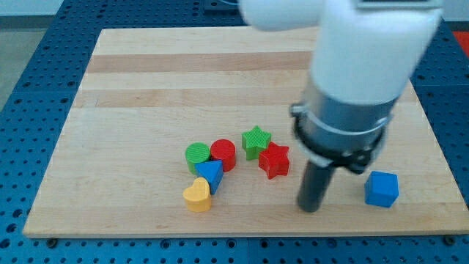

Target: Move the yellow heart parallel to the left of the blue cube

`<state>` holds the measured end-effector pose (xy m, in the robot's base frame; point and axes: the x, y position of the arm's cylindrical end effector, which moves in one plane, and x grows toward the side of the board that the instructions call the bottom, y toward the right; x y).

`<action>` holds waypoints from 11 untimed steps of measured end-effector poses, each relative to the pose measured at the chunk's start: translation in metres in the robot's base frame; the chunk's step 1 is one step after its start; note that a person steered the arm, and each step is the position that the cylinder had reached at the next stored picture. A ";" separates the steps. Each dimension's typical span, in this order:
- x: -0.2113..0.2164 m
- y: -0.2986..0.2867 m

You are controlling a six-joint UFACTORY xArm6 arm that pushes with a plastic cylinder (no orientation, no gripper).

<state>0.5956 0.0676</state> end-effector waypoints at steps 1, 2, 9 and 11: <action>0.015 -0.063; 0.023 -0.129; -0.012 -0.138; 0.000 -0.124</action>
